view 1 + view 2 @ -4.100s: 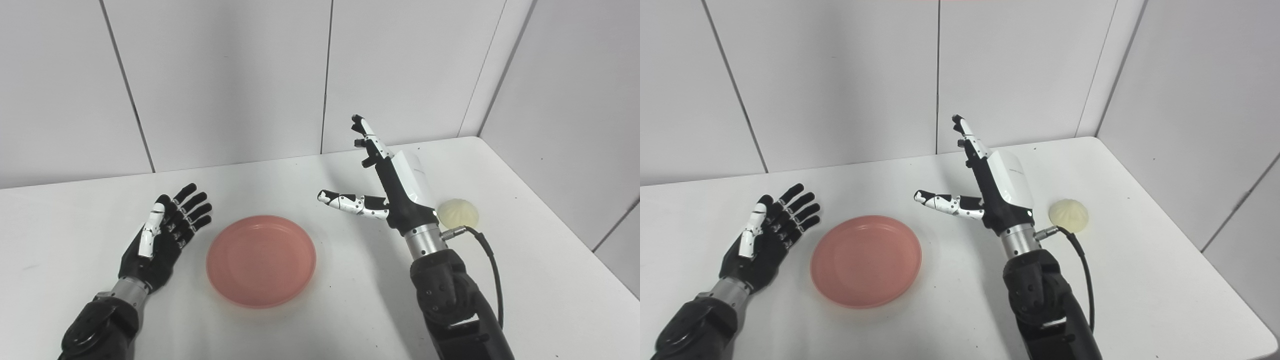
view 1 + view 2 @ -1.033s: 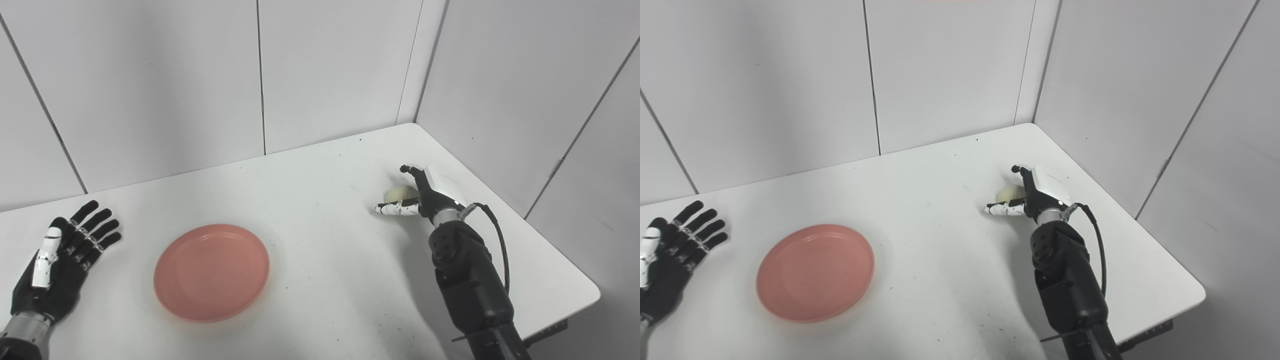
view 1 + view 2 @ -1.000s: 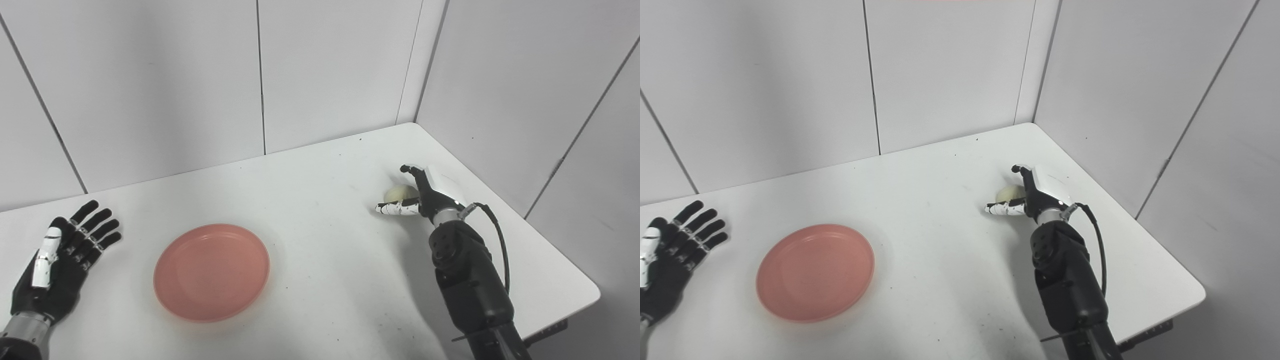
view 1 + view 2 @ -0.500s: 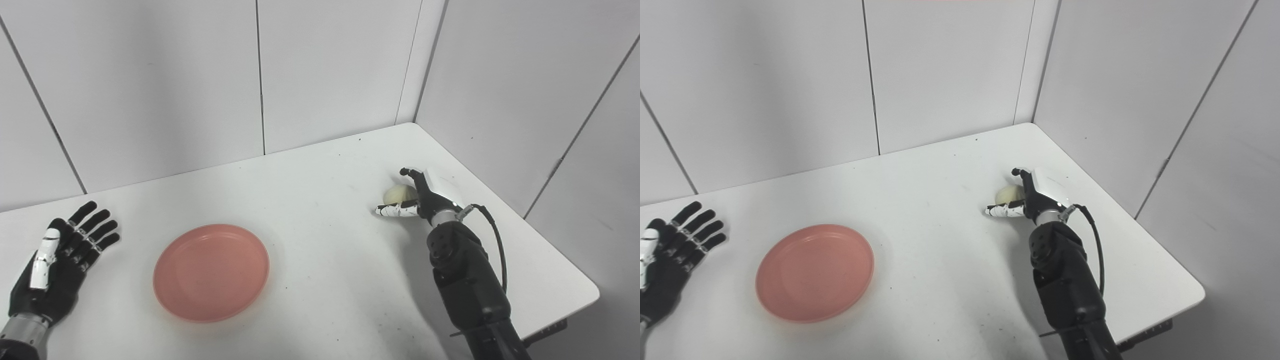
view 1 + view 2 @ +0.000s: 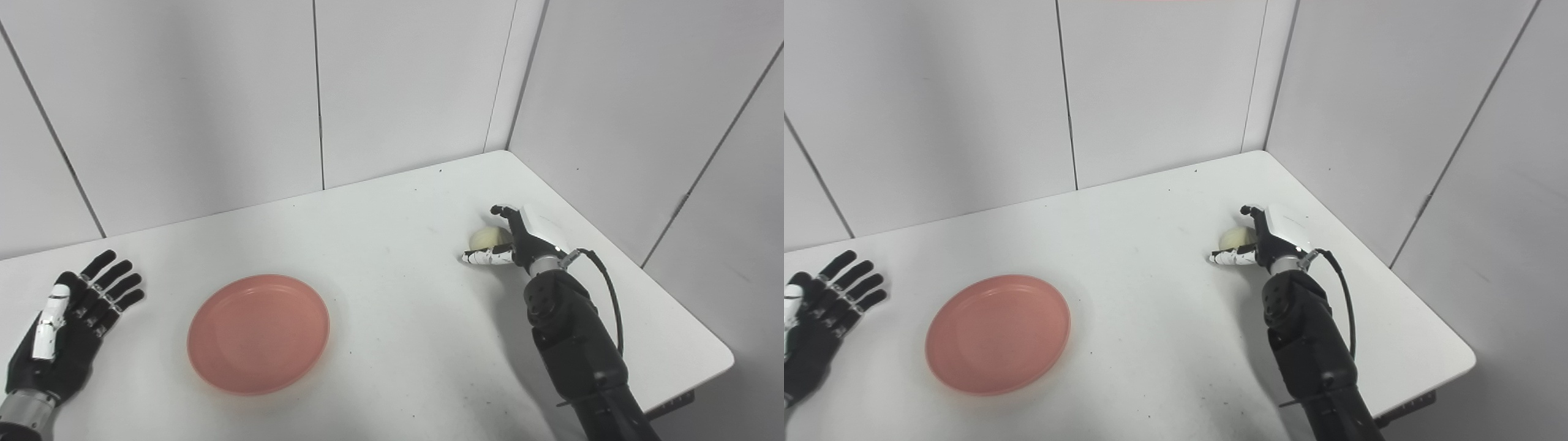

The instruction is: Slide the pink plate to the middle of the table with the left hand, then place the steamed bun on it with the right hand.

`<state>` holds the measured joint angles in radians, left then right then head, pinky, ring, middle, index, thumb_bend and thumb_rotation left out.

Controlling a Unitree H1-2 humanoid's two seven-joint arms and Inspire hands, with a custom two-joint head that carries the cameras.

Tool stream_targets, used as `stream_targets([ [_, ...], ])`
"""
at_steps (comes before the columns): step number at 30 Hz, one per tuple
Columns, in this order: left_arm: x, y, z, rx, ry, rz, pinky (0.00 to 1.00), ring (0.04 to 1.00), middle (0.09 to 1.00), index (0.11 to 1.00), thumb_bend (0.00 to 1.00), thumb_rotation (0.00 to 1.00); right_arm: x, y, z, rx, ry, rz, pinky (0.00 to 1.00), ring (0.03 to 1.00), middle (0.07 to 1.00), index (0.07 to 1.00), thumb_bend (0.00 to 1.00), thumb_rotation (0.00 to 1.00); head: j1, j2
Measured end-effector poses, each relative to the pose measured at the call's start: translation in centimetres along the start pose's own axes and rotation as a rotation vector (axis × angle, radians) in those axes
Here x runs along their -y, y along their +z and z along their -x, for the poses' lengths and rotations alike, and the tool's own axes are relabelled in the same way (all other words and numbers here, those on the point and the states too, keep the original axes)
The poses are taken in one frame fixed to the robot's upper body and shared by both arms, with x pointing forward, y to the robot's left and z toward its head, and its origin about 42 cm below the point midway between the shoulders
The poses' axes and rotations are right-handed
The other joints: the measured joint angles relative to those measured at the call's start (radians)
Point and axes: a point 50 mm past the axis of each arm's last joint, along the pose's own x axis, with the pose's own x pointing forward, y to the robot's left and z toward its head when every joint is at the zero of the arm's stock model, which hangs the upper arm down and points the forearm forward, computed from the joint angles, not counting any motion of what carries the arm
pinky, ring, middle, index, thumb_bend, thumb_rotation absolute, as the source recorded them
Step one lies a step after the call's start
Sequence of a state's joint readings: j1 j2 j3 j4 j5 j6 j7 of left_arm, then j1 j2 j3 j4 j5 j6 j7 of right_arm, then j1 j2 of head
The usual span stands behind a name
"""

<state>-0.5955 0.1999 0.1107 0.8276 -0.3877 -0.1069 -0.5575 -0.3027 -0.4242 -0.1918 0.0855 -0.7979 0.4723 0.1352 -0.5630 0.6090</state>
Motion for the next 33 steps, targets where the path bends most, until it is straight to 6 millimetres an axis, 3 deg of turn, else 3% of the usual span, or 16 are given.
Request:
stream_targets([
  [10, 0.0, 0.0, 0.1, -0.002, 0.000, 0.001, 0.82, 0.826, 0.839, 0.830, 0.54, 0.83, -0.2, -0.3, -0.5, 0.004, -0.024, 0.007, 0.60, 0.711, 0.775, 0.757, 0.78, 0.31, 0.000, 0.006],
  [13, 0.0, 0.0, 0.1, -0.002, 0.000, 0.002, 0.82, 0.830, 0.843, 0.834, 0.54, 0.83, -0.4, -0.5, -0.8, 0.006, -0.039, -0.012, 0.49, 0.549, 0.601, 0.651, 0.69, 0.20, 0.000, 0.006],
  [17, 0.0, 0.0, 0.2, -0.002, -0.001, 0.001, 0.82, 0.828, 0.841, 0.834, 0.54, 0.84, -0.2, -0.7, -1.3, 0.012, -0.054, -0.030, 0.44, 0.488, 0.534, 0.570, 0.61, 0.09, 0.000, 0.008],
  [22, 0.0, 0.0, 0.2, -0.002, 0.000, 0.001, 0.82, 0.827, 0.840, 0.833, 0.54, 0.83, -0.2, -0.8, -1.5, 0.022, -0.048, -0.048, 0.43, 0.487, 0.529, 0.554, 0.55, 0.01, 0.000, 0.012],
  [33, 0.0, 0.1, 0.4, 0.000, -0.002, -0.001, 0.81, 0.824, 0.839, 0.831, 0.54, 0.83, -0.3, -0.8, -1.5, 0.029, -0.040, -0.064, 0.44, 0.493, 0.536, 0.551, 0.53, 0.00, 0.000, 0.015],
])
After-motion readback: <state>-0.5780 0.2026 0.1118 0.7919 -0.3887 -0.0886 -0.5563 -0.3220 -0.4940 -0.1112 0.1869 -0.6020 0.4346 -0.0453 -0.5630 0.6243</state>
